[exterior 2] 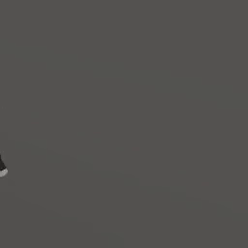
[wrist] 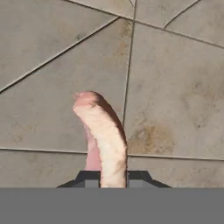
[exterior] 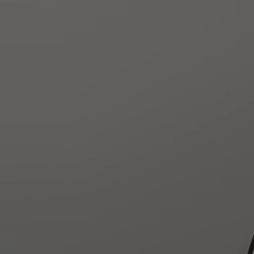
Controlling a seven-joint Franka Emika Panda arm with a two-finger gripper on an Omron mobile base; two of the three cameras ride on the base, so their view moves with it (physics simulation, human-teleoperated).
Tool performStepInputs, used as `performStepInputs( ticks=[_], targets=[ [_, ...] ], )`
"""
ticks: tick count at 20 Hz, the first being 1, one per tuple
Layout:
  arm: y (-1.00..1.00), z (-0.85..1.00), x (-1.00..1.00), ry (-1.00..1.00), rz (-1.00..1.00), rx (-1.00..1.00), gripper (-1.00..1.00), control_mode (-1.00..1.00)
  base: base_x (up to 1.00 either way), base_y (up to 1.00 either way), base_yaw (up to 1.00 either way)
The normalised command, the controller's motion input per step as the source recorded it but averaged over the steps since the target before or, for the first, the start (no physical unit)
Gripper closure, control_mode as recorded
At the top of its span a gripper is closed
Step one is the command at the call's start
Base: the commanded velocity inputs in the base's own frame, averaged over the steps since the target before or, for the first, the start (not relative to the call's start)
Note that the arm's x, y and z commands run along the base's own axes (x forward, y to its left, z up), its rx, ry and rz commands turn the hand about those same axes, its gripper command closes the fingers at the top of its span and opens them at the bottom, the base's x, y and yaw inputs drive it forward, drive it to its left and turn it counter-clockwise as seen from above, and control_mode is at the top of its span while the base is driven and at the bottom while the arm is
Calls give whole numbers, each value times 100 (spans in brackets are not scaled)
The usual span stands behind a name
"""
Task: Transport the steak and cucumber to the fridge. Place the steak on the rack containing meat and place the cucumber on the rack containing the vegetable, ensuring meats and vegetables are on different racks.
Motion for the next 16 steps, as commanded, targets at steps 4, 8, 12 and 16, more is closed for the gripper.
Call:
performStepInputs(
  ticks=[4, 8, 12, 16],
  targets=[
    [0, 0, 0, 0, 0, 0, 100, 100, 67, 100, -15],
    [0, 0, 0, 0, 0, 0, 100, 100, 69, 100, -18],
    [0, 0, 0, 0, 0, 0, 100, 100, 69, 100, -19],
    [0, 0, 0, 0, 0, 0, 100, 100, 71, 100, -21]
  ],
)
